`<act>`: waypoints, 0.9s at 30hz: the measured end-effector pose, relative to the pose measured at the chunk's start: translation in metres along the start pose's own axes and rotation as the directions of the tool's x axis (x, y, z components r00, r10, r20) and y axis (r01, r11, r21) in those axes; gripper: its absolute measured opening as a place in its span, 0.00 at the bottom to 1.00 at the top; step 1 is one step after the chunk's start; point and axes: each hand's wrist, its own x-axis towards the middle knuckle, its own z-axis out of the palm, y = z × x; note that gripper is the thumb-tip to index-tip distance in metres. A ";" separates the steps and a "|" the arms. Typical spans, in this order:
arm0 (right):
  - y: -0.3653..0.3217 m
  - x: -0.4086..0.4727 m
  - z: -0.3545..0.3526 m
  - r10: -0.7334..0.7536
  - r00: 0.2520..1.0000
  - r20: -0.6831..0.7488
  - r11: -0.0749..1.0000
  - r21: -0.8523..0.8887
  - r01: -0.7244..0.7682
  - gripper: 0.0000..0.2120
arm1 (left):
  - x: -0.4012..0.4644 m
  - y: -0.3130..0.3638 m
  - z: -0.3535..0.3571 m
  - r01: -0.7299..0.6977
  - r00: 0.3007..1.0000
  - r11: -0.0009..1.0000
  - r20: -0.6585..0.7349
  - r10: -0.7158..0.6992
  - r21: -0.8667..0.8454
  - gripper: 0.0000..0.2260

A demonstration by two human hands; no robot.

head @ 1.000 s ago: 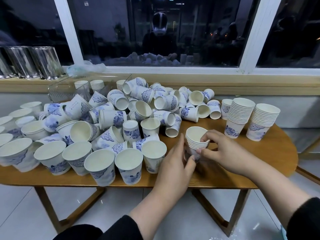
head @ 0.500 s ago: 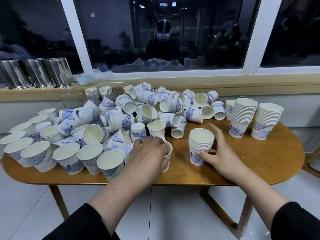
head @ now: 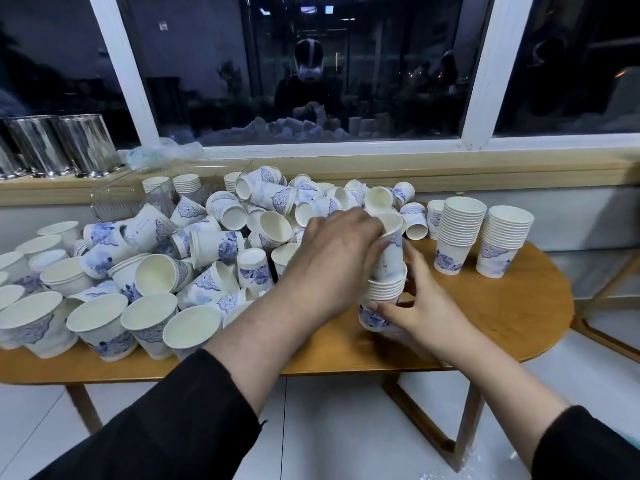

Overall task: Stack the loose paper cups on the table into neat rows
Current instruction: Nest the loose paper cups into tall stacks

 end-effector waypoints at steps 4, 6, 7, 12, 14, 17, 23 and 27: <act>0.001 0.001 -0.006 -0.014 1.000 -0.026 1.000 0.007 0.014 0.50 | -0.006 -0.002 0.019 0.048 0.999 0.971 0.008 -0.048 -0.233 0.19; 0.005 0.000 -0.009 -0.006 1.000 -0.031 1.000 0.001 0.006 0.50 | -0.019 0.000 0.031 0.160 0.974 0.880 -0.074 -0.214 -0.447 0.22; 0.007 -0.001 -0.011 0.002 1.000 -0.028 1.000 -0.007 -0.002 0.50 | -0.027 0.001 0.039 0.218 0.950 0.802 -0.069 -0.306 -0.556 0.23; 0.014 0.000 -0.017 0.036 0.999 0.011 0.999 -0.040 -0.036 0.44 | -0.050 -0.004 0.091 0.428 0.896 0.617 0.223 -0.383 -0.660 0.41; 0.017 0.002 -0.017 0.058 0.997 0.058 0.997 -0.052 -0.055 0.40 | -0.049 -0.010 0.104 0.447 0.891 0.617 0.262 -0.371 -0.647 0.44; 0.017 0.004 -0.016 0.062 0.992 0.113 0.998 -0.021 -0.060 0.35 | -0.043 -0.016 0.111 0.440 0.894 0.634 0.245 -0.375 -0.636 0.40; 0.010 0.014 -0.018 -0.015 1.000 0.009 0.986 -0.164 0.016 0.23 | -0.037 -0.031 0.129 0.462 0.878 0.622 0.225 -0.423 -0.632 0.40; -0.023 0.026 -0.017 -0.166 0.945 -0.280 0.975 -0.189 0.116 0.13 | -0.036 -0.034 0.136 0.478 0.868 0.633 0.218 -0.447 -0.609 0.42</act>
